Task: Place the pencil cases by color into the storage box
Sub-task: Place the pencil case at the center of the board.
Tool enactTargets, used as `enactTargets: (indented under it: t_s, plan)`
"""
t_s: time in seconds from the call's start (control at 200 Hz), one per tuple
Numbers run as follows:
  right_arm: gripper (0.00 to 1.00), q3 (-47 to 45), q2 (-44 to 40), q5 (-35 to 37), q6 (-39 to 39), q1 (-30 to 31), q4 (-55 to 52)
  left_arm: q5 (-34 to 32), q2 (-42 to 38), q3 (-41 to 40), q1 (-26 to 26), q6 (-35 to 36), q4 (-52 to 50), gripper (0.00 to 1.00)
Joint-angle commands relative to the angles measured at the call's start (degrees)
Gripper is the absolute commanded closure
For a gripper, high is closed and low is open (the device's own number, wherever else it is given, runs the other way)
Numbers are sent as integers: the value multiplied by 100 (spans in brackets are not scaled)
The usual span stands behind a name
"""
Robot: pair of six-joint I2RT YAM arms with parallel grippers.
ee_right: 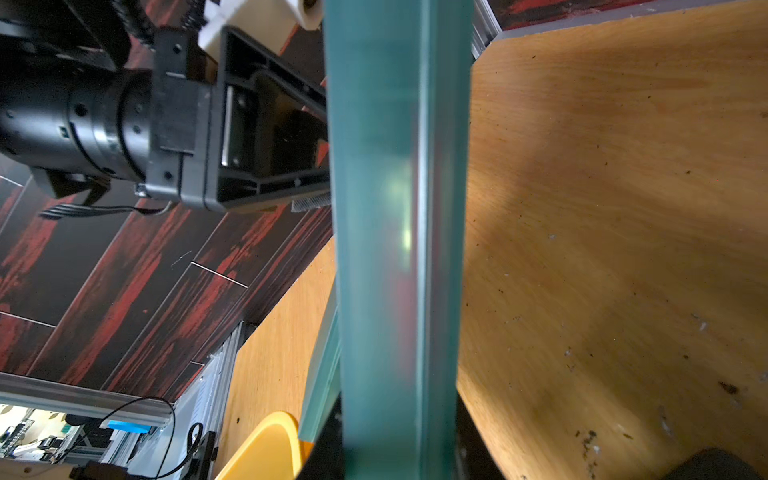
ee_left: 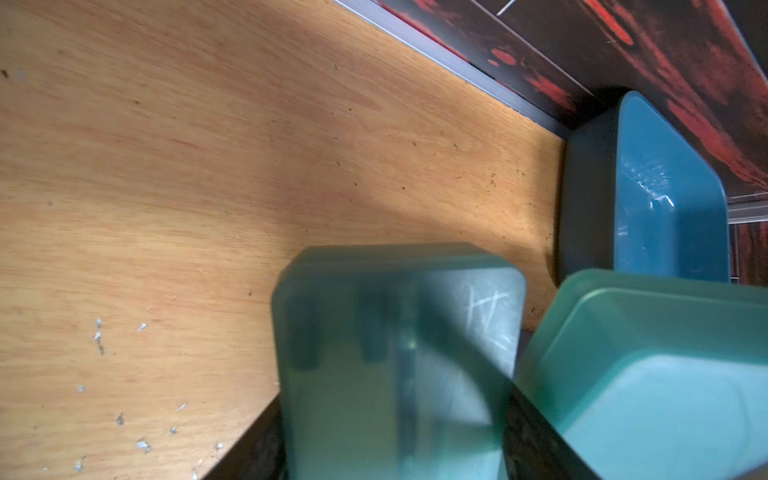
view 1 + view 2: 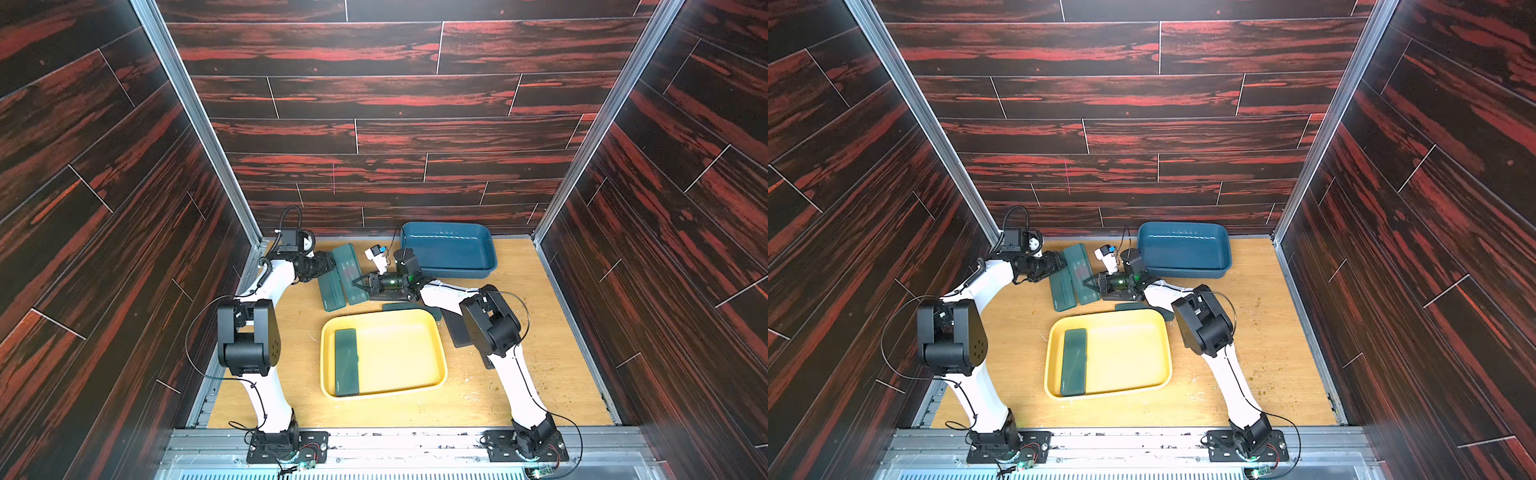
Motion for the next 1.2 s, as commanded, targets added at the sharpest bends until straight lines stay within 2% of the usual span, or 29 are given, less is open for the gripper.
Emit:
enactTargets:
  t_s: [0.0,0.14,0.326,0.531,0.887,1.197]
  plan:
    - [79,173,37,96,-30,21,33,-150,-336,51,2,41,-123,47]
    - [78,88,-84,142,-51,14,40,-209,-335,95,6,84,-202,47]
    - [77,57,-72,-6,397,-100,193,-359,-308,145,6,119,-292,47]
    - [76,122,-17,196,324,-194,-149,-750,-181,293,41,164,-608,47]
    - [73,1188,491,1281,339,-234,-2202,-1319,-106,546,126,40,-1301,47]
    - [73,1664,817,1388,488,-234,-3113,-1358,-348,547,128,-13,-1504,47]
